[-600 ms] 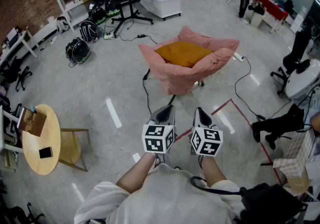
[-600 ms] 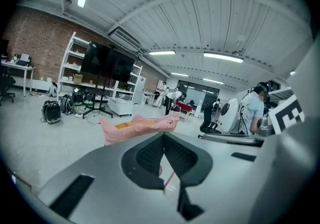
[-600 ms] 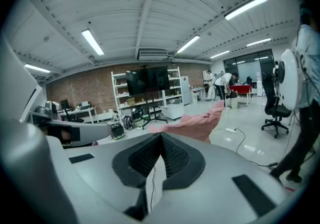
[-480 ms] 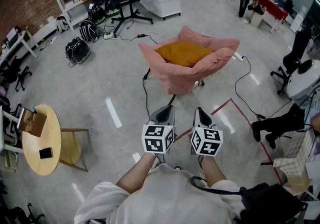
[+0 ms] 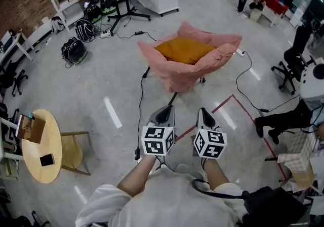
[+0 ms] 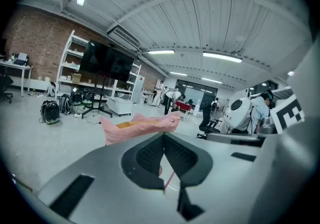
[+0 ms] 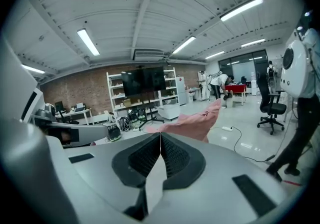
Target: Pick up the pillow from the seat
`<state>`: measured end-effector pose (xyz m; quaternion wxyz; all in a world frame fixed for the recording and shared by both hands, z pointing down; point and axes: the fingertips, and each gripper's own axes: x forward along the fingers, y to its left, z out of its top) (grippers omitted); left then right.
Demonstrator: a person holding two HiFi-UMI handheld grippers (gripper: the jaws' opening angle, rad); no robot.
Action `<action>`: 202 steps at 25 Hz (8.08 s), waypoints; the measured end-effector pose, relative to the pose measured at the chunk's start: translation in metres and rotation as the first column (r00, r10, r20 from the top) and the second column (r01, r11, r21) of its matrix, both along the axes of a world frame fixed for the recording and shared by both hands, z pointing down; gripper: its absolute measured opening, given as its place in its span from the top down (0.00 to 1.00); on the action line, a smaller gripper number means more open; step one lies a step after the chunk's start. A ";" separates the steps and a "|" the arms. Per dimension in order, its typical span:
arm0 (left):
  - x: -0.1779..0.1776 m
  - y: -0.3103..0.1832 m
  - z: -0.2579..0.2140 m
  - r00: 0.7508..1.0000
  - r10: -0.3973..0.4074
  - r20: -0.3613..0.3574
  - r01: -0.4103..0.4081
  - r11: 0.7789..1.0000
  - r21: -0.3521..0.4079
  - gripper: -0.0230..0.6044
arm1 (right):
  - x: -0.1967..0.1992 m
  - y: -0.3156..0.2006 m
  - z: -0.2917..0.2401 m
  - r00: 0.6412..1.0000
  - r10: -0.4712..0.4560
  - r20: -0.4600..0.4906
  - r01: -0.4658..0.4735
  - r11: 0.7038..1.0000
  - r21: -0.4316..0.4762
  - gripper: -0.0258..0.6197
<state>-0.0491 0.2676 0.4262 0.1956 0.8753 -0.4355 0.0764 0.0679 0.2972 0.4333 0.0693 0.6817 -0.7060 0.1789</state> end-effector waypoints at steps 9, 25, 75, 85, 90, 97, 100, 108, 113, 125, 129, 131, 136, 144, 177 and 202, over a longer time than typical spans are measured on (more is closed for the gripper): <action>0.008 -0.021 0.007 1.000 -0.007 -0.008 0.007 1.000 -0.013 0.95 | 0.020 -0.016 0.006 0.999 0.042 -0.027 -0.043 0.999 -0.023 0.91; 0.035 -0.134 0.008 0.998 -0.056 0.032 0.057 0.998 -0.014 0.95 | 0.067 -0.134 0.005 1.000 0.020 0.009 -0.020 1.000 -0.014 0.91; 0.062 -0.447 0.029 0.999 -0.029 0.018 0.030 0.997 -0.074 0.95 | 0.084 -0.429 0.022 1.000 0.006 -0.019 -0.008 0.995 -0.102 0.91; 0.073 -0.480 0.050 1.000 0.010 -0.020 -0.012 0.992 -0.125 0.95 | 0.089 -0.450 0.041 0.999 0.039 -0.030 -0.044 0.984 -0.171 0.91; 0.092 -0.491 0.064 1.000 0.012 -0.027 -0.016 0.988 -0.156 0.95 | 0.107 -0.462 0.056 1.000 0.028 -0.013 -0.030 0.978 -0.207 0.91; 0.105 -0.520 0.076 1.000 -0.027 0.006 0.027 0.983 -0.180 0.95 | 0.134 -0.505 0.067 0.999 -0.049 -0.012 0.044 0.965 -0.260 0.91; 0.111 -0.547 0.075 0.999 -0.025 0.040 0.031 0.986 -0.163 0.95 | 0.147 -0.534 0.068 0.995 -0.102 -0.020 0.092 0.955 -0.281 0.91; 0.140 -0.624 0.088 0.995 -0.021 0.095 0.035 0.989 -0.147 0.95 | 0.181 -0.621 0.099 0.986 -0.164 -0.005 0.156 0.942 -0.296 0.91; 0.156 -0.644 0.144 0.994 -0.052 0.100 0.076 0.964 -0.257 0.71 | 0.189 -0.657 0.155 0.977 -0.214 0.022 0.208 0.913 -0.350 0.84; 0.135 -0.642 0.290 0.965 -0.208 0.162 0.263 0.801 -0.538 0.40 | 0.203 -0.701 0.279 0.914 -0.396 -0.088 0.300 0.807 -0.508 0.57; 0.128 -0.626 0.326 0.960 -0.223 0.167 0.277 0.712 -0.645 0.35 | 0.206 -0.705 0.315 0.904 -0.420 -0.080 0.293 0.745 -0.599 0.54; 0.130 -0.615 0.346 0.965 -0.204 0.165 0.261 0.670 -0.695 0.34 | 0.206 -0.700 0.335 0.902 -0.430 -0.044 0.291 0.680 -0.672 0.54; 0.138 -0.600 0.380 0.967 -0.195 0.166 0.253 0.624 -0.739 0.33 | 0.203 -0.688 0.378 0.895 -0.447 0.002 0.287 0.570 -0.770 0.54; 0.148 -0.598 0.409 0.975 -0.143 0.172 0.223 0.599 -0.769 0.35 | 0.197 -0.683 0.402 0.869 -0.494 0.007 0.297 0.511 -0.806 0.59; 0.104 -0.611 0.199 0.978 -0.200 0.061 0.202 0.833 -0.515 0.94 | 0.149 -0.688 0.179 0.873 -0.488 -0.006 0.429 0.773 -0.468 0.90; -0.084 -0.495 -0.020 0.970 -0.237 -0.050 0.230 0.966 -0.116 0.94 | -0.042 -0.579 -0.056 0.809 -0.555 -0.195 0.546 0.832 -0.100 0.90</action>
